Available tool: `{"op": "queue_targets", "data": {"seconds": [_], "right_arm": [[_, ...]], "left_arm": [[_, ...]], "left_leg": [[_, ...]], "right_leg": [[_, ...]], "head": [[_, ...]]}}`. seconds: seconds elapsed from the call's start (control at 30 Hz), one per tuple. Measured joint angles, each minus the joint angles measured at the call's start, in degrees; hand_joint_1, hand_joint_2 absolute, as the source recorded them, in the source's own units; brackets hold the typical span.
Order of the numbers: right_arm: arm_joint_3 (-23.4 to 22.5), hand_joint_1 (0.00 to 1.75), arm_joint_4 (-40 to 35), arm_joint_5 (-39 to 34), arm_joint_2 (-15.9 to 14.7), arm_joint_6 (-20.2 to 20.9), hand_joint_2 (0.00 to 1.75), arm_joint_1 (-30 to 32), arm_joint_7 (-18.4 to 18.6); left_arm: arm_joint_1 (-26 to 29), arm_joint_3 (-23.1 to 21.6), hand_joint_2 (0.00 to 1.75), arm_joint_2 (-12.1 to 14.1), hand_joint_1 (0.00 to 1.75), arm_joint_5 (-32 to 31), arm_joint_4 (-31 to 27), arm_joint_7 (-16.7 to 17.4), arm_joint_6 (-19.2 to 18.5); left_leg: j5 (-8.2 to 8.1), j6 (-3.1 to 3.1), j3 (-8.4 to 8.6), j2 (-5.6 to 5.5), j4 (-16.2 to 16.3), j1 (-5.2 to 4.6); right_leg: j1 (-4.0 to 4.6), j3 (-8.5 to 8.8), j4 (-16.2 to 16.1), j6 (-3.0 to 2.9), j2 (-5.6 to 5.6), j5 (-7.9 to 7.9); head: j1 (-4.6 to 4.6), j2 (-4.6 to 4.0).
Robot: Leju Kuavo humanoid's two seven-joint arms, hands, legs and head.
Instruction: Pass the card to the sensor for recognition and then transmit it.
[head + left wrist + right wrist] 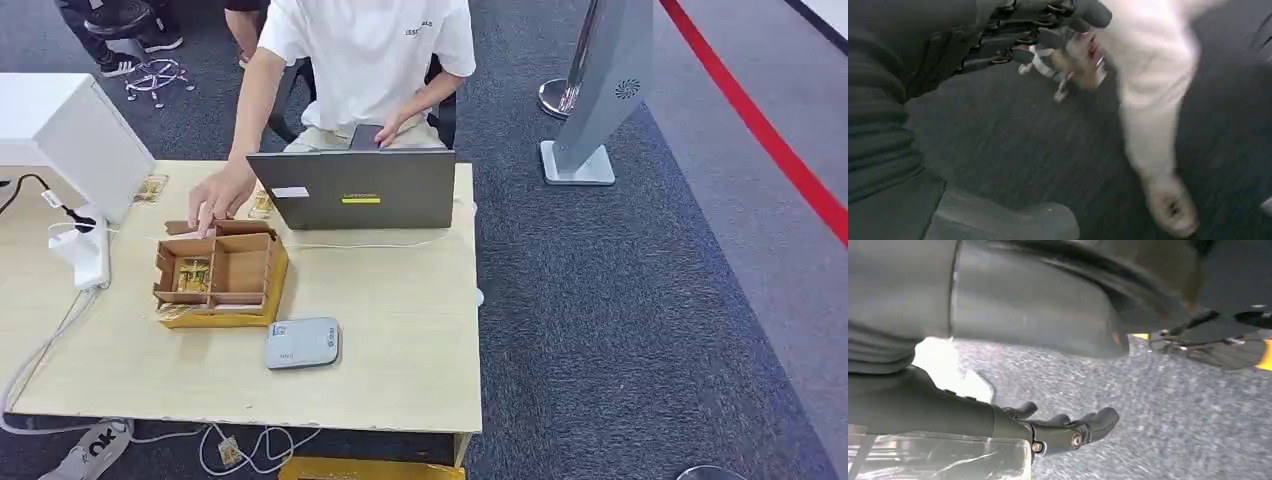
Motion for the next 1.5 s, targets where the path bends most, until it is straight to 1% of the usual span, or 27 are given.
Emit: {"op": "queue_targets", "data": {"seconds": [0.03,0.07,0.1,0.13,0.17,0.2,0.23,0.27,0.3,0.33,0.37,0.4,0.5,0.8,0.83,0.9,0.93,1.0,1.03,1.07,1.17,1.47,1.5], "right_arm": [[-0.2,0.0,0.0,0.1,0.0,-0.5,0.0,0.0,0.4],[-0.4,0.0,0.0,0.4,0.1,-1.2,0.0,0.1,0.8],[-0.5,0.0,0.0,0.8,0.3,-1.9,1.75,0.0,1.0],[-0.5,0.0,0.0,1.1,0.4,-2.0,1.75,0.0,1.0],[-0.5,0.0,0.0,1.2,0.5,-2.2,1.75,0.1,0.9],[-0.5,0.0,0.0,1.3,0.5,-2.4,1.75,0.0,0.5],[-0.5,0.0,0.0,1.5,0.5,-2.4,1.75,0.0,0.1],[-0.6,0.0,0.0,1.6,0.5,-2.3,1.75,0.0,-0.1],[-0.6,0.0,0.0,1.9,0.5,-2.4,1.75,-0.1,-0.1],[-0.6,0.0,0.0,2.2,0.5,-2.4,1.75,-0.1,0.0],[-0.6,0.0,0.0,2.2,0.5,-2.4,1.75,-0.2,0.0],[-0.6,0.0,0.0,2.2,0.5,-2.5,1.75,-0.2,0.0],[-0.6,0.0,-0.1,2.3,0.4,-2.5,1.75,-0.2,0.0],[-0.6,0.0,-0.1,2.4,0.2,-2.4,1.75,-0.2,0.2],[-0.6,0.0,-0.1,2.4,0.2,-2.3,1.75,-0.2,0.6],[-0.4,0.0,-0.1,2.5,0.1,-1.6,1.75,-0.2,2.0],[0.0,0.0,-0.2,2.0,0.0,-1.3,1.75,0.0,2.3],[1.2,0.0,-0.4,0.0,-0.3,-0.7,1.75,0.3,2.6],[1.7,0.0,-0.5,-1.2,-0.5,-0.5,1.75,0.4,2.6],[2.3,0.0,-0.7,-2.4,-0.6,-0.4,0.0,0.6,2.6],[4.1,0.0,-1.2,-5.7,-1.0,0.5,0.0,1.2,2.7],[11.1,0.0,-3.1,-17.3,-2.4,2.5,0.0,2.8,3.2],[11.8,0.0,-3.3,-18.4,-2.6,2.7,0.0,2.9,3.2]], "left_arm": [[-0.9,0.3,0.0,-2.7,0.0,1.4,3.3,-1.0,-0.6],[-1.7,0.8,1.75,-4.5,0.0,2.7,6.5,-1.6,-1.2],[-2.2,1.1,1.75,-7.5,0.0,3.6,10.1,-1.6,-2.0],[-2.5,1.0,1.75,-8.7,0.0,3.6,11.5,-1.1,-2.4],[-3.0,1.0,1.75,-11.2,0.0,3.0,13.9,0.6,-3.0],[-3.5,1.0,1.75,-13.2,0.0,1.8,15.7,2.2,-3.0],[-4.0,0.9,1.75,-14.5,0.0,0.7,16.9,3.1,-2.6],[-4.5,0.4,1.75,-16.0,0.0,-1.2,18.3,4.3,-1.7],[-4.8,-0.4,1.75,-16.9,0.0,-3.2,19.2,5.4,-0.6],[-5.0,-1.2,1.75,-18.4,0.0,-4.5,20.2,6.1,-0.1],[-5.2,-2.1,1.75,-18.7,0.0,-5.3,20.8,6.6,0.2],[-5.3,-2.7,1.75,-19.7,0.0,-5.7,21.6,6.8,0.3],[-5.6,-3.7,1.75,-21.2,0.0,-6.0,22.9,7.2,0.3],[-5.8,-5.0,1.75,-21.9,0.0,-6.7,24.2,7.5,0.3],[-5.8,-5.3,1.75,-22.0,0.0,-7.5,24.3,7.8,0.9],[-5.8,-7.0,1.75,-22.3,0.0,-10.6,24.3,8.6,4.6],[-5.6,-8.5,1.75,-22.3,0.0,-11.4,24.3,8.9,5.7],[-5.3,-11.9,1.75,-22.2,0.0,-11.3,24.3,9.3,5.9],[-5.3,-13.2,0.0,-22.1,0.0,-11.0,24.3,9.6,5.9],[-5.1,-14.6,0.0,-22.0,0.0,-10.5,24.3,9.8,5.8],[-4.6,-18.6,0.0,-21.6,0.0,-9.1,24.3,10.4,5.4],[-2.6,-32.4,0.0,-19.5,0.0,-3.9,23.9,12.2,3.1],[-2.4,-33.6,0.0,-19.3,0.07,-3.5,23.7,12.5,2.9]], "left_leg": [[0.07,0.13,-0.01,-0.03,0.0,-0.21],[0.05,0.17,0.0,-0.05,0.0,-0.33],[0.05,0.17,0.01,-0.04,0.0,-0.32],[0.04,0.19,-0.01,-0.04,0.0,-0.28],[0.04,0.2,-0.03,-0.03,0.1,-0.24],[0.05,0.22,-0.07,-0.03,0.1,-0.19],[0.05,0.23,-0.07,-0.03,0.1,-0.24],[0.03,0.26,-0.05,-0.03,0.1,-0.25],[0.04,0.28,-0.04,-0.03,0.1,-0.24],[0.05,0.3,-0.03,-0.02,0.1,-0.24],[0.06,0.3,-0.03,-0.02,0.1,-0.22],[0.06,0.3,-0.02,-0.03,0.1,-0.21],[0.06,0.3,0.0,-0.02,0.1,-0.15],[0.06,0.29,-0.02,-0.02,0.1,-0.04],[0.06,0.29,-0.02,-0.02,0.1,-0.05],[0.06,0.29,-0.03,-0.02,0.1,-0.05],[0.06,0.29,-0.03,-0.02,0.1,-0.05],[0.06,0.3,-0.03,-0.02,0.1,-0.05],[0.06,0.3,-0.03,-0.03,0.1,-0.05],[0.06,0.29,-0.02,-0.03,0.1,-0.05],[0.06,0.29,-0.02,-0.02,0.1,-0.05],[0.05,0.29,-0.02,-0.02,0.1,-0.04],[0.05,0.29,-0.03,-0.02,0.1,-0.05]], "right_leg": [[-0.16,-0.01,0.0,0.01,-0.02,0.0],[-0.29,0.0,0.0,0.06,-0.06,0.01],[-0.29,0.01,0.0,0.09,-0.06,0.0],[-0.26,-0.01,0.0,0.13,-0.02,0.03],[-0.22,0.01,-0.1,0.26,-0.02,0.11],[-0.17,0.01,-0.1,0.27,0.0,0.13],[-0.2,0.0,-0.1,0.31,0.0,0.15],[-0.21,0.01,-0.1,0.33,0.0,0.16],[-0.2,0.01,-0.1,0.33,0.0,0.17],[-0.21,0.02,-0.1,0.33,0.01,0.17],[-0.19,0.01,-0.1,0.33,0.01,0.17],[-0.18,0.02,-0.1,0.33,0.0,0.17],[-0.12,0.03,-0.1,0.32,0.02,0.18],[-0.02,0.02,-0.1,0.29,0.02,0.14],[-0.03,0.02,-0.1,0.29,0.02,0.14],[-0.03,0.03,-0.1,0.29,0.01,0.14],[-0.03,0.03,-0.1,0.29,0.01,0.14],[-0.03,0.04,-0.1,0.3,0.0,0.14],[-0.03,0.04,-0.1,0.3,0.0,0.14],[-0.02,0.04,-0.1,0.29,0.0,0.14],[-0.02,0.04,-0.1,0.29,0.0,0.14],[-0.02,0.04,-0.1,0.29,0.0,0.13],[-0.02,0.03,-0.1,0.3,0.0,0.13]], "head": [[0.11,0.0],[0.0,0.0],[-0.32,0.0],[-0.21,0.0],[-0.22,0.0],[0.13,-0.02],[0.31,0.0],[0.13,0.0],[0.13,-0.02],[0.11,0.0],[0.11,0.0],[0.09,0.0],[0.07,0.0],[0.03,0.0],[0.03,0.0],[0.03,0.0],[0.05,0.0],[0.05,0.0],[0.05,0.0],[0.03,0.0],[0.0,0.0],[-0.02,0.0],[0.0,0.0]]}}
